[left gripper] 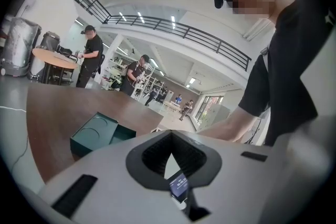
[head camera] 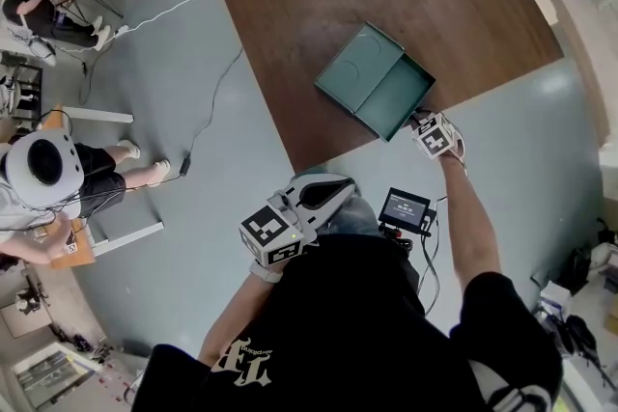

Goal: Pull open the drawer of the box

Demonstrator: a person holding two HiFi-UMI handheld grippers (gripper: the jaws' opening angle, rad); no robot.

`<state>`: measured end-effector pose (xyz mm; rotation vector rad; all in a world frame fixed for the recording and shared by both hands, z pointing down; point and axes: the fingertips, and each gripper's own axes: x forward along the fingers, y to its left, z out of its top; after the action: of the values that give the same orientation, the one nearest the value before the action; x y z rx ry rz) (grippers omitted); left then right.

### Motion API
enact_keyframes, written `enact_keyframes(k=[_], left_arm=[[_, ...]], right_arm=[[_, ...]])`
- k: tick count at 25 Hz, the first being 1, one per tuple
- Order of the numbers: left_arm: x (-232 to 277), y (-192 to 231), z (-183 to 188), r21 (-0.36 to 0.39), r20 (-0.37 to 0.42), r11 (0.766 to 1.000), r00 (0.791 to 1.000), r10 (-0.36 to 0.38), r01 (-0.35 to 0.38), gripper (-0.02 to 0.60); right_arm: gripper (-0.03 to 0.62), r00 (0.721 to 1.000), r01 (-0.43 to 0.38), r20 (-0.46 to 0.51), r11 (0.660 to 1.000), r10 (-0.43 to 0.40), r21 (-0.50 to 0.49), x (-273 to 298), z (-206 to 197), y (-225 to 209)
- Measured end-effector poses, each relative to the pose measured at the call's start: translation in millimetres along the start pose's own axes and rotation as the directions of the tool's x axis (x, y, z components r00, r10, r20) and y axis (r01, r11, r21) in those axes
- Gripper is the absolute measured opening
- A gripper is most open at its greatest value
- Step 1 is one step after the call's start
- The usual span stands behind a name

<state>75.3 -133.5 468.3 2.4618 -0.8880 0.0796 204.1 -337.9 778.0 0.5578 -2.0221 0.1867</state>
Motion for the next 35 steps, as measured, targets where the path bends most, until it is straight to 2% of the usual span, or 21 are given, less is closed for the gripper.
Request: enact_keyframes(k=[5,7,8,14,21,22,25,35], left_arm=[[-4,-2,4,0.017,-0.009,1.0,1.0,-0.015,0.015,0.005],[-4,-3,5,0.025,-0.016,0.999,1.0,-0.022,0.023,0.005],[-5,-4,6,0.03,-0.018,0.999,1.0,-0.025,0.026,0.005],[-17,-5,6,0.039,-0.013,0.999,0.999,-0.032,0.032,0.005],[-30,-4,11,0.042,-0.002,0.997,0.998,-0.061,0.061,0.005],[-30,-6,10,0.042,-0.001,0.997,0.998,-0.067,0.067,0.005],[-29,-10,8,0.044,0.0,0.996,0.997,-0.082,0.082,0.005],[-32,-17,-5,0.042,-0.019,0.991,0.992,-0.127,0.128,0.005]], right_arm=[[0.052,1.0,-0.014,-0.016,0.999,0.015,0.048,-1,3,1],[0.1,1.0,-0.016,-0.026,0.997,0.018,0.075,-5,2,-1],[0.1,1.0,-0.009,-0.027,0.997,0.012,0.083,-8,1,-3],[0.1,0.996,0.09,-0.024,0.986,-0.087,0.14,-43,-18,-5],[0.1,0.977,0.215,-0.021,0.962,-0.214,0.17,-102,-31,8],[0.094,0.973,0.231,-0.023,0.957,-0.23,0.176,-110,-34,10],[-0.011,0.963,0.262,0.005,0.943,-0.269,0.205,-136,-33,16],[-0.011,0.94,0.276,0.137,0.931,-0.314,0.241,-208,2,60]])
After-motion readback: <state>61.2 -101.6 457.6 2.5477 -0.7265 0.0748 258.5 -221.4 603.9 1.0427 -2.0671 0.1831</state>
